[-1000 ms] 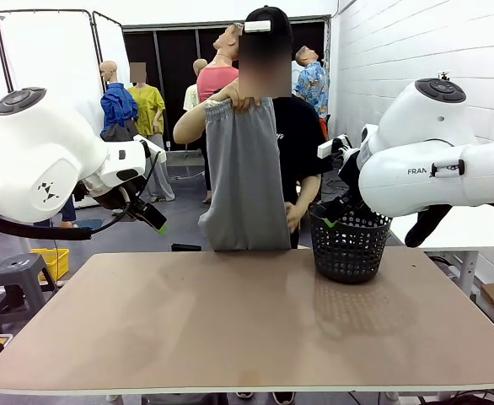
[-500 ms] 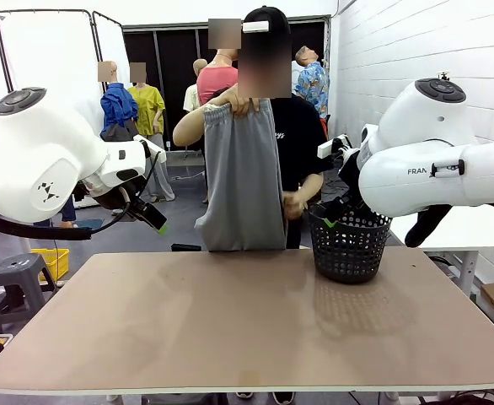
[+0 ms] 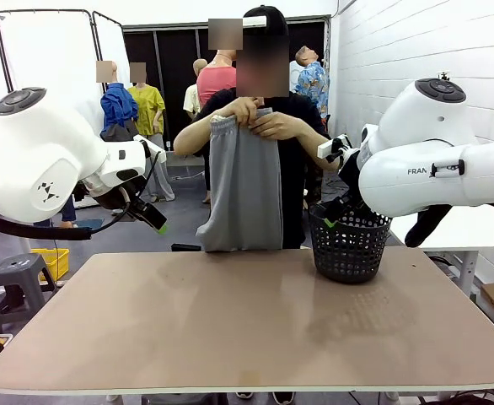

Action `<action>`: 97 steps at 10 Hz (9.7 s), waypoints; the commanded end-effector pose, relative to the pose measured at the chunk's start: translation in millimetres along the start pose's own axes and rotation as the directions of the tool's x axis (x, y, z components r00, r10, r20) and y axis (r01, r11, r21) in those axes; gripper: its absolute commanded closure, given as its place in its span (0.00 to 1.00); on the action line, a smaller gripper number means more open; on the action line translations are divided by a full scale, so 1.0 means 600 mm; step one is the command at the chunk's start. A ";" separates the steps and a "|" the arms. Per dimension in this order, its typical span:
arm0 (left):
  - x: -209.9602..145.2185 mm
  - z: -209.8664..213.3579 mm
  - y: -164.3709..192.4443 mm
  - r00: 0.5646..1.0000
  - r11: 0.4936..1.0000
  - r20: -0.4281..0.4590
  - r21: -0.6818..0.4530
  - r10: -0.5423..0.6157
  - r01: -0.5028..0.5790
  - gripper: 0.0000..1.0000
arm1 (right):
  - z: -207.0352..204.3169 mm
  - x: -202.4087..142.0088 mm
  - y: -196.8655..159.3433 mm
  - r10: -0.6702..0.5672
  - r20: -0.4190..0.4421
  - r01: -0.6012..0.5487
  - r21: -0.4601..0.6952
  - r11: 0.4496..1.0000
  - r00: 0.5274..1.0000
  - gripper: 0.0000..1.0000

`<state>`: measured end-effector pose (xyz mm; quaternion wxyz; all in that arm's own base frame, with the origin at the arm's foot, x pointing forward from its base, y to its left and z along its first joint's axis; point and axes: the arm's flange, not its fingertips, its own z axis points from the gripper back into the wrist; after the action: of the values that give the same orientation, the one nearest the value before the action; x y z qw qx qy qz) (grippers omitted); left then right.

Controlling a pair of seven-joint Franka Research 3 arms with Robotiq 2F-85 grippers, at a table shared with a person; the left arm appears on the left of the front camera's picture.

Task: Fold the training pants.
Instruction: Grab both ends of the Training pants handed by a person.

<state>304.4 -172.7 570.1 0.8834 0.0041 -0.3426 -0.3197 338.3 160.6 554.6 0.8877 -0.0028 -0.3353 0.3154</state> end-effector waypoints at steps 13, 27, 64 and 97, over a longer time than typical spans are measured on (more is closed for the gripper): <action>0.001 -0.003 0.002 1.000 1.000 0.010 0.004 -0.014 0.014 0.00 | -0.006 0.002 0.000 -0.002 0.008 0.002 0.000 1.000 1.000 0.00; 0.001 -0.003 0.002 1.000 1.000 0.010 0.004 -0.014 0.014 0.00 | -0.006 0.002 0.000 -0.002 0.008 0.002 0.000 1.000 1.000 0.00; -0.003 -0.179 0.070 0.714 0.641 0.363 -0.317 -0.599 0.699 0.00 | -0.156 -0.016 -0.084 0.536 0.478 -0.705 0.314 0.636 0.696 0.00; 0.052 -0.223 -0.014 0.640 0.694 0.764 -0.421 -0.075 0.584 0.00 | -0.198 0.056 -0.014 0.076 0.883 -0.814 0.391 0.429 0.464 0.00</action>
<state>392.8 -221.2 489.1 0.5665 -0.3364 -0.4961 -0.5656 427.8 193.5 486.2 0.4319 0.4112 -0.4670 0.6529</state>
